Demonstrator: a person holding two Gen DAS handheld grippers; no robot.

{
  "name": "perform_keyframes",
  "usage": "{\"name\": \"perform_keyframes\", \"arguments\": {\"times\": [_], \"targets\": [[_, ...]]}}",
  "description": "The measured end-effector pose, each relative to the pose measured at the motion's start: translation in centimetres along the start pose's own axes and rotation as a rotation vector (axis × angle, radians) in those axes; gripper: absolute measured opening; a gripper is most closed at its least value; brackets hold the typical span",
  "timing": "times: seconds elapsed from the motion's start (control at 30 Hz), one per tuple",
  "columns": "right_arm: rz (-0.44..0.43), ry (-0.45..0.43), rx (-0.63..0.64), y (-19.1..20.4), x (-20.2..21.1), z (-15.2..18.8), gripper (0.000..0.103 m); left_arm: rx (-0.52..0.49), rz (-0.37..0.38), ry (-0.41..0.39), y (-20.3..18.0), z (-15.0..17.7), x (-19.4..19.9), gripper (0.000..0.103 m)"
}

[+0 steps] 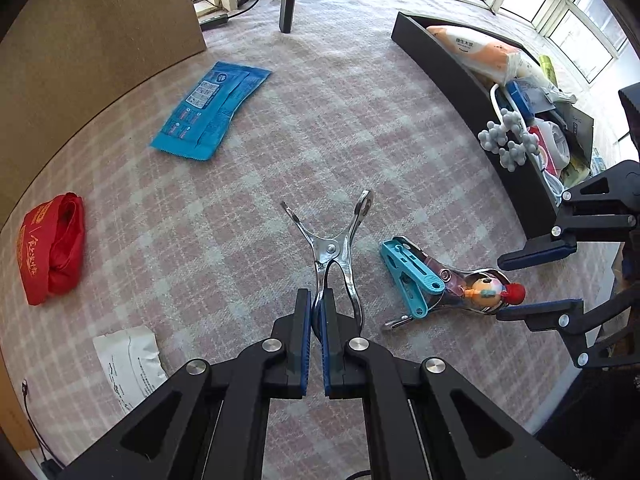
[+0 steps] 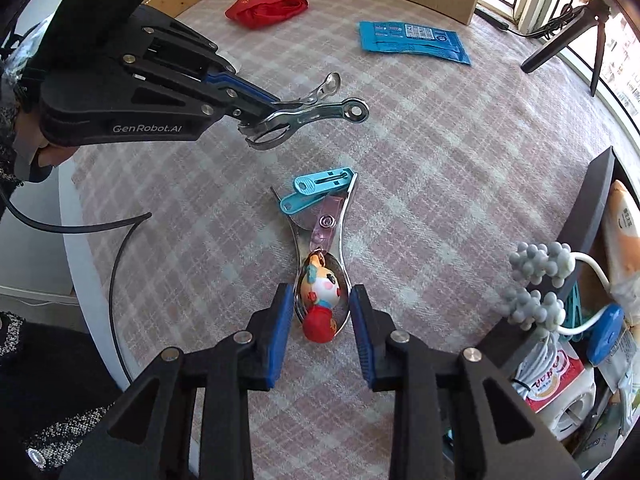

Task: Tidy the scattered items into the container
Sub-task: 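Hold the metal clip with the left gripper while the right pulls the doll keychain free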

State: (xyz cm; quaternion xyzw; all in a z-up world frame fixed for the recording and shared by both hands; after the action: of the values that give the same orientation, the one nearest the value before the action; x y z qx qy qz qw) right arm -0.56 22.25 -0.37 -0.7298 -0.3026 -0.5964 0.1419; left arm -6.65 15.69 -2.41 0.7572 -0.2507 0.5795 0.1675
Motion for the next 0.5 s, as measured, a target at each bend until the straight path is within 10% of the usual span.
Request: {"name": "perform_keyframes", "arguments": {"times": [0.5], "targets": [[-0.078,-0.176,-0.182,-3.7,6.7,0.0,0.002,0.033,0.028,-0.063,0.6,-1.0,4.1,0.004]]}}
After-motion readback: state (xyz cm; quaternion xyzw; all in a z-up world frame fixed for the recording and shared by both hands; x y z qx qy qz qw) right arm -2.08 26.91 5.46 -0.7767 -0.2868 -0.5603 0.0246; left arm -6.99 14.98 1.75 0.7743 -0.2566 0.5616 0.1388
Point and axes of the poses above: each gripper's, at about its wrist camera, not at the fingertips, and x roughly against the way its jaws point, y to its left, z to its underside, the point moved 4 cm from there along -x, roughly the way its jaws point, and after that the axes turned 2 degrees about -z, right-handed, at the moved point
